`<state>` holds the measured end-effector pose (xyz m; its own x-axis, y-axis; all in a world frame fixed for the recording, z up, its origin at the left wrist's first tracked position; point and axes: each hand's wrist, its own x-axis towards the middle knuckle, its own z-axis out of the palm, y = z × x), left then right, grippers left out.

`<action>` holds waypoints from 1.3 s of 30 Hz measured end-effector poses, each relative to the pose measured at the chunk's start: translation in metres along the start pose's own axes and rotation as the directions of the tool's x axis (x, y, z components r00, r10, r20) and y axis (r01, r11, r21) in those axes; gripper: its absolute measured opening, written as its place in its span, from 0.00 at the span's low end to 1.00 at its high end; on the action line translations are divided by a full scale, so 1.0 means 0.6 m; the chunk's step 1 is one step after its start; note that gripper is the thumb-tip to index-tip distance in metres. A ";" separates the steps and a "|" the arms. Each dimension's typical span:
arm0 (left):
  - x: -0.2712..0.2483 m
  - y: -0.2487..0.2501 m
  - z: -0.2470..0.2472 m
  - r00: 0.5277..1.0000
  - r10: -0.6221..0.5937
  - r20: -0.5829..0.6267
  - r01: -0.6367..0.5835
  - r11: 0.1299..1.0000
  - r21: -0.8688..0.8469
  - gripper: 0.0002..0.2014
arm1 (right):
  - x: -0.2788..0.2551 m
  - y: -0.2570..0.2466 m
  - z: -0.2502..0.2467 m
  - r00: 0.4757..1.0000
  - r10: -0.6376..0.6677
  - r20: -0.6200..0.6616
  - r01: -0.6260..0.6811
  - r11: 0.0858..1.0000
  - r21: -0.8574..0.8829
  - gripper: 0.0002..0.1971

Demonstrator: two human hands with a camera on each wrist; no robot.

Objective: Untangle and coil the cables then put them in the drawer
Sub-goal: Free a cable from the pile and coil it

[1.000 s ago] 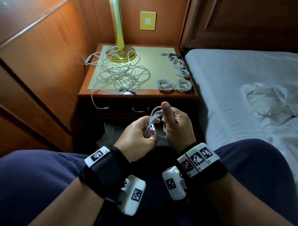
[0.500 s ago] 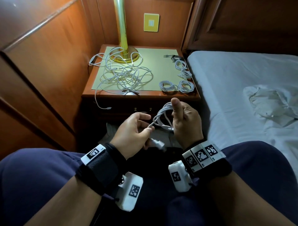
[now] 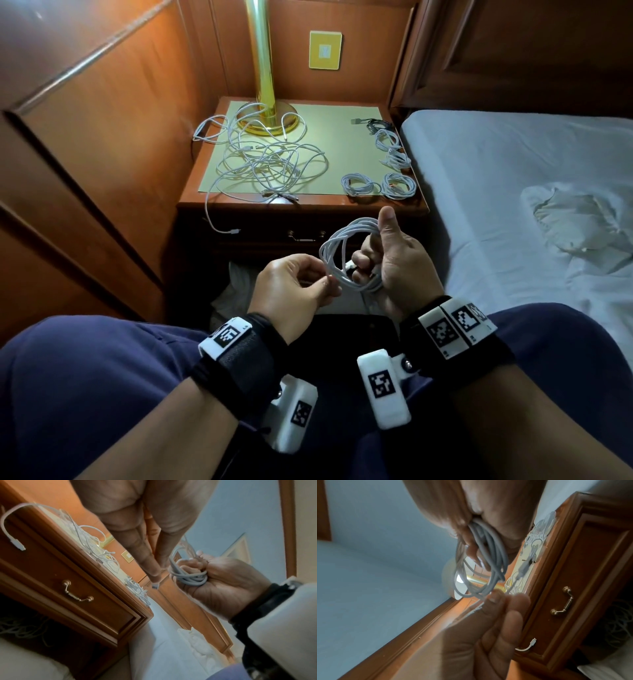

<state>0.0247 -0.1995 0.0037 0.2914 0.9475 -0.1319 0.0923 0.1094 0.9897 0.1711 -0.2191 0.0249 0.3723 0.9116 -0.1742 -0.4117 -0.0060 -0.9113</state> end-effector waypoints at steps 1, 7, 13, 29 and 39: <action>0.001 -0.001 0.000 1.000 0.006 0.010 -0.005 1.000 -0.011 0.07 | 0.003 0.005 -0.004 1.000 -0.006 -0.021 0.005 0.998 -0.066 0.27; 0.003 0.004 0.004 0.995 -0.034 0.093 0.046 0.991 -0.127 0.12 | 0.002 0.008 -0.013 0.984 -0.175 -0.035 0.139 0.873 -0.467 0.42; 0.008 -0.006 0.008 0.998 -0.044 0.053 0.050 0.991 -0.124 0.04 | -0.009 0.008 -0.001 0.991 -0.129 0.039 0.131 0.861 -0.492 0.28; 0.007 0.007 -0.025 0.967 0.026 0.253 -0.073 0.982 0.175 0.04 | 0.002 -0.006 -0.021 0.974 -0.051 0.220 0.168 0.816 -0.552 0.24; 0.025 0.005 -0.020 0.991 0.075 0.107 -0.052 0.978 -0.204 0.09 | 0.019 -0.011 -0.037 0.980 -0.091 0.178 0.162 0.883 -0.441 0.20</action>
<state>0.0177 -0.1814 0.0055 0.3975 0.9154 -0.0628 -0.1186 0.1192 0.9858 0.1964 -0.2180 0.0210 0.2542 0.9669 -0.0214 0.0637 -0.0388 -0.9972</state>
